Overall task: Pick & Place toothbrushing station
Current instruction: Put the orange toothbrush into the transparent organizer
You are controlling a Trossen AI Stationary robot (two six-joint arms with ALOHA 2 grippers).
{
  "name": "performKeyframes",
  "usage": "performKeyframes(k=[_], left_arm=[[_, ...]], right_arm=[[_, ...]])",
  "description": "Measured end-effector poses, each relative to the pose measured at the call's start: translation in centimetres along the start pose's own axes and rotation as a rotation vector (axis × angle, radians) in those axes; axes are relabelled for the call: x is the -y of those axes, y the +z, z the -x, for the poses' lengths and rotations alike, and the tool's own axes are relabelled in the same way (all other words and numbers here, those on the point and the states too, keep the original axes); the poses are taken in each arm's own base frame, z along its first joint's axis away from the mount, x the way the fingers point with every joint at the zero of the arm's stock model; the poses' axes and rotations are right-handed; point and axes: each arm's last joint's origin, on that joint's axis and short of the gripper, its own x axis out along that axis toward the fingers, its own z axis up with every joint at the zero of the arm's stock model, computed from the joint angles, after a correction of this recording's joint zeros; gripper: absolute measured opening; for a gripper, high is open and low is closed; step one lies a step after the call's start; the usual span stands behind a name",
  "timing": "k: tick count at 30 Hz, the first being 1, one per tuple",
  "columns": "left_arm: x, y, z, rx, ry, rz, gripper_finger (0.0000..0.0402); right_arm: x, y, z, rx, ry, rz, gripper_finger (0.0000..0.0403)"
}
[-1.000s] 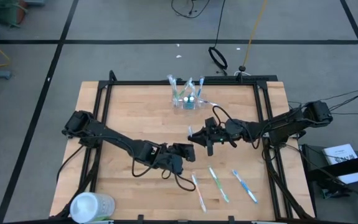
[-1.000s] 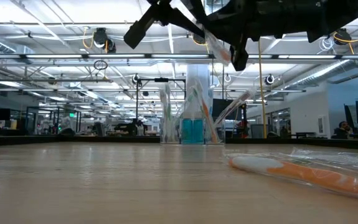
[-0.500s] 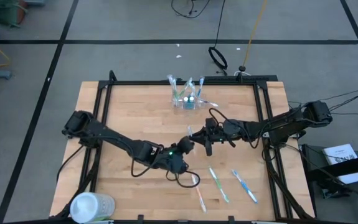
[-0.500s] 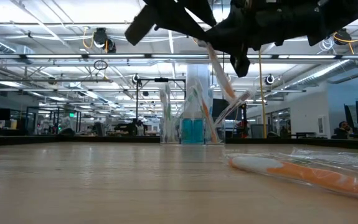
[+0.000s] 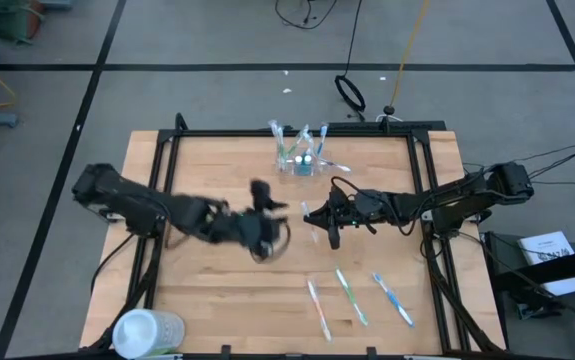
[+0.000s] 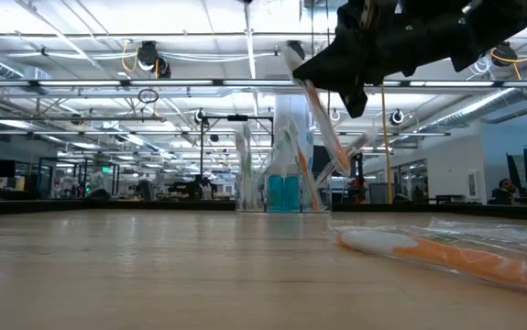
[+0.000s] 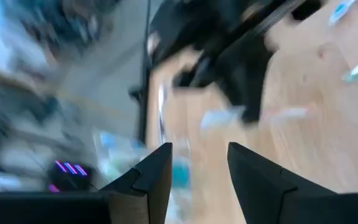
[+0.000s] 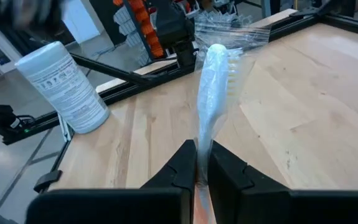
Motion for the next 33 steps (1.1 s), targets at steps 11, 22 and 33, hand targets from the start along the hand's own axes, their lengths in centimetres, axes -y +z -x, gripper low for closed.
performKeyframes(k=[11, 22, 33], left_arm=[[-2.9, -6.0, -4.8, 0.169, -0.049, 0.501, 0.0161], [2.3, -12.1, -7.3, 0.374, -0.333, 0.737, 0.0161], [2.8, -12.0, -6.9, 0.425, -0.340, 0.762, 0.0161]], right_arm=[[0.0, 0.0, 0.0, 0.002, 0.001, 0.029, 0.0018], [0.1, 0.5, 0.0, 0.069, -0.066, 0.044, 0.0021], [0.0, 1.1, 0.1, 0.149, -0.087, 0.036, 0.0022]])
